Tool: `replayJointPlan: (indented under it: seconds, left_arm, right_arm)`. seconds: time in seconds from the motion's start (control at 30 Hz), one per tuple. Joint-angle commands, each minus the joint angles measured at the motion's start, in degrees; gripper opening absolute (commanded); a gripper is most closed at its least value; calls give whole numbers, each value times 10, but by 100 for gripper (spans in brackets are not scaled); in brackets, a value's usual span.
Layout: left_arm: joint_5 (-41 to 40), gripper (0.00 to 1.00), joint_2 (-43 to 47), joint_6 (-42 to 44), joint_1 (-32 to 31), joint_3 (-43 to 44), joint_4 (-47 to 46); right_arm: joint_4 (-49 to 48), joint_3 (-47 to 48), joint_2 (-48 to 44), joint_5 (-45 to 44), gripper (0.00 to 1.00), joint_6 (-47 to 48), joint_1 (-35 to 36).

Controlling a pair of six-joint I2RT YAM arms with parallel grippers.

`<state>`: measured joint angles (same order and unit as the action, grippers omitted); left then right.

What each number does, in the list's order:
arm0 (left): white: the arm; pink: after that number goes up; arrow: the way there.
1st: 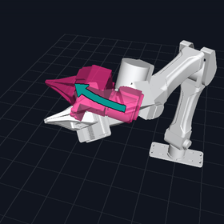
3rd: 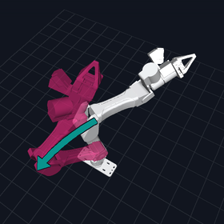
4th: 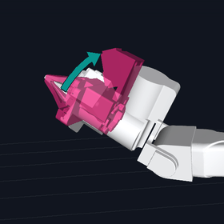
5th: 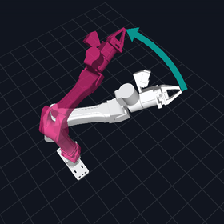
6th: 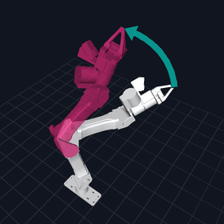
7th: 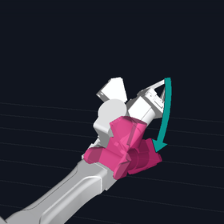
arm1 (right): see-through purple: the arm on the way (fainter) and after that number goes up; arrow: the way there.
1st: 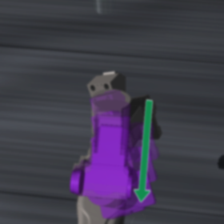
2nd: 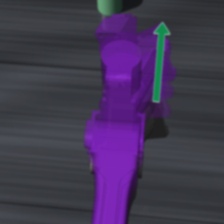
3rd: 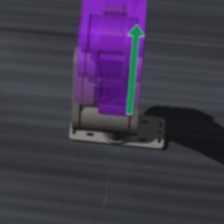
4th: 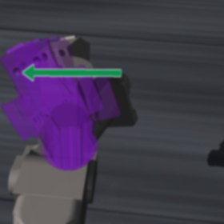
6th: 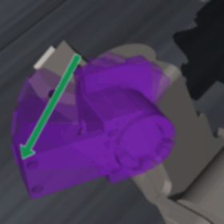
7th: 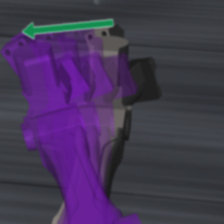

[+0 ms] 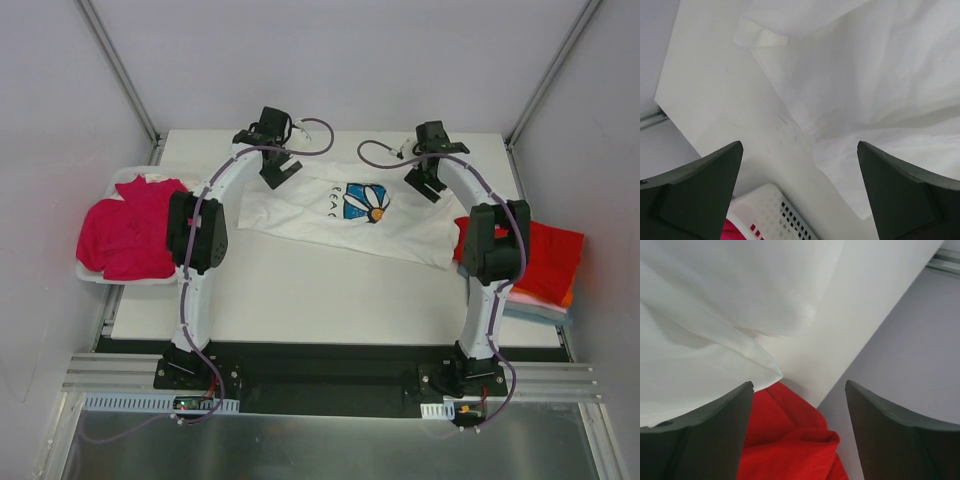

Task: Fold and stack the t-shirts
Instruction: Fold the flattened tshirt in 1/3 of the way

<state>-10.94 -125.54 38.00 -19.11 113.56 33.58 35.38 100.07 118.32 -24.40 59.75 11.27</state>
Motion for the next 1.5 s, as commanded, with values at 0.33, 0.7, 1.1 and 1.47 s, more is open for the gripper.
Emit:
replayJointPlan:
  seconds: [0.33,0.7,1.1,1.47]
  left_arm:
    - [145,99,-14,-32,3,3,67]
    - [159,99,-41,-47,0,-28,178]
    - [172,99,-71,-61,-18,-32,213]
    - [161,99,-28,-67,-22,-98,228]
  right_arm:
    - [142,33,2,269,93,-119,9]
    - [166,-3,38,307,99,-129,10]
    - [181,-9,45,325,97,-131,15]
    - [194,-91,-13,326,96,-111,35]
